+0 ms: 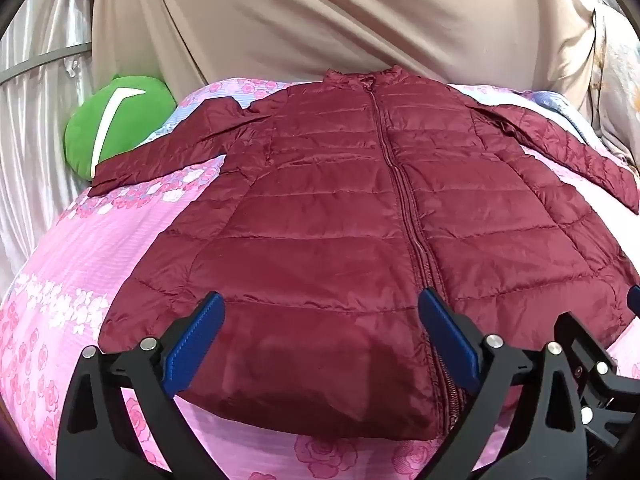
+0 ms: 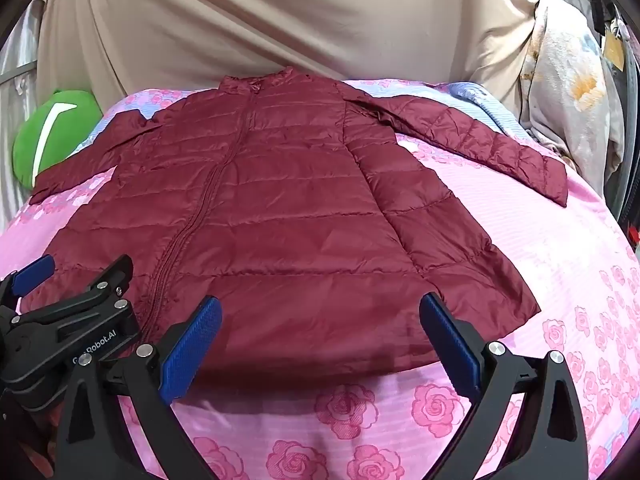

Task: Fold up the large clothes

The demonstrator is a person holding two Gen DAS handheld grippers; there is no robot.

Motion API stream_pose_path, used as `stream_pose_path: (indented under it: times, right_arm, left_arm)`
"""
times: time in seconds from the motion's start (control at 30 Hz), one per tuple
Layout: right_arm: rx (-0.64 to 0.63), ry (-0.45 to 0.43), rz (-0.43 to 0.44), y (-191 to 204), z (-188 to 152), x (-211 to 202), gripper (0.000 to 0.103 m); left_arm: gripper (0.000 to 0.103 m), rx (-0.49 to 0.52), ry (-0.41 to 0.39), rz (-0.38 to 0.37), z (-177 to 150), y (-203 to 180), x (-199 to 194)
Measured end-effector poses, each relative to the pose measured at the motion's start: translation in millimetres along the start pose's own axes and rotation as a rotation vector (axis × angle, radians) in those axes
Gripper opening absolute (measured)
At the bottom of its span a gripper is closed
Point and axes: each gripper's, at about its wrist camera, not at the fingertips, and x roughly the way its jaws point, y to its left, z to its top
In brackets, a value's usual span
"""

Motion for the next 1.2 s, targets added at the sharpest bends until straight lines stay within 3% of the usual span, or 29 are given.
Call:
stream_pose_path:
  times: [1.2]
  right_arm:
    - [-0.012, -0.007, -0.002, 2.4, -3.8, -1.7, 0.097]
  left_arm:
    - [0.094, 0.006, -0.016, 0.005, -3.7, -3.3, 3.9]
